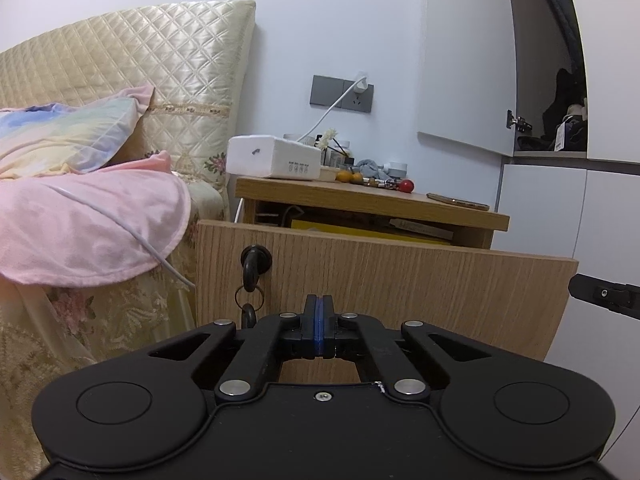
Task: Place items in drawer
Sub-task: 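Push the drawer shut into the nightstand with the left gripper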
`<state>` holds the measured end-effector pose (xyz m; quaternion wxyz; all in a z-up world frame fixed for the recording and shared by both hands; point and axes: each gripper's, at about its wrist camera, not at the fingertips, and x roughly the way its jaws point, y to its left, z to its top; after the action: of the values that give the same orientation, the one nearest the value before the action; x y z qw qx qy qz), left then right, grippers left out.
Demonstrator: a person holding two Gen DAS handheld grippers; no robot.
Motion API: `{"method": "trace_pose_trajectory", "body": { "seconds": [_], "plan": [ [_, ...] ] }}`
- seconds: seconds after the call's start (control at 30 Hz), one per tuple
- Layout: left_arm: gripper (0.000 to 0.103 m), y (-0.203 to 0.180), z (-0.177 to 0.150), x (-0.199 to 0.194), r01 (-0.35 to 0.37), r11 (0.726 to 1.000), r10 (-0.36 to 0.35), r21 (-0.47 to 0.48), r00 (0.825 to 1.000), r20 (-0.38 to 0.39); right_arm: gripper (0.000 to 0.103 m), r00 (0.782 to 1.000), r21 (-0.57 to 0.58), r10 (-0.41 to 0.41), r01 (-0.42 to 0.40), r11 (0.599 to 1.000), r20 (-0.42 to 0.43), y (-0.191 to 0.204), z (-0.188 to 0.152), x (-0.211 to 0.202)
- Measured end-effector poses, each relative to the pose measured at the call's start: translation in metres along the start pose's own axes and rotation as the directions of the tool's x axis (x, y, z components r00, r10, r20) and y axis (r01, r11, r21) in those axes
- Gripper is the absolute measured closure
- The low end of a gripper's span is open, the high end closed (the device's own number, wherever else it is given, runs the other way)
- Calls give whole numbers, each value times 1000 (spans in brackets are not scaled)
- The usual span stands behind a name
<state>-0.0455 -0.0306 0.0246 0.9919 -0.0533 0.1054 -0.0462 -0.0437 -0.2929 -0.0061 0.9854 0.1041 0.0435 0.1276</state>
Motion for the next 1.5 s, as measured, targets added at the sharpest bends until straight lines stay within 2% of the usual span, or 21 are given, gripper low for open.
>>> {"method": "trace_pose_trajectory", "body": {
  "seconds": [0.3,0.63,1.5],
  "plan": [
    [103,14,-4,19,-33,999,33,-26,999,-5,103,1000,-15,-14,14,1000,4,-3,-1,21],
    [103,24,-4,31,-35,999,35,-31,999,-10,102,999,19,-35,36,999,-15,-9,-10,45],
    [103,22,-9,53,-60,998,60,12,998,1,103,999,15,-45,45,999,-9,-20,-14,62]
  ]
}}
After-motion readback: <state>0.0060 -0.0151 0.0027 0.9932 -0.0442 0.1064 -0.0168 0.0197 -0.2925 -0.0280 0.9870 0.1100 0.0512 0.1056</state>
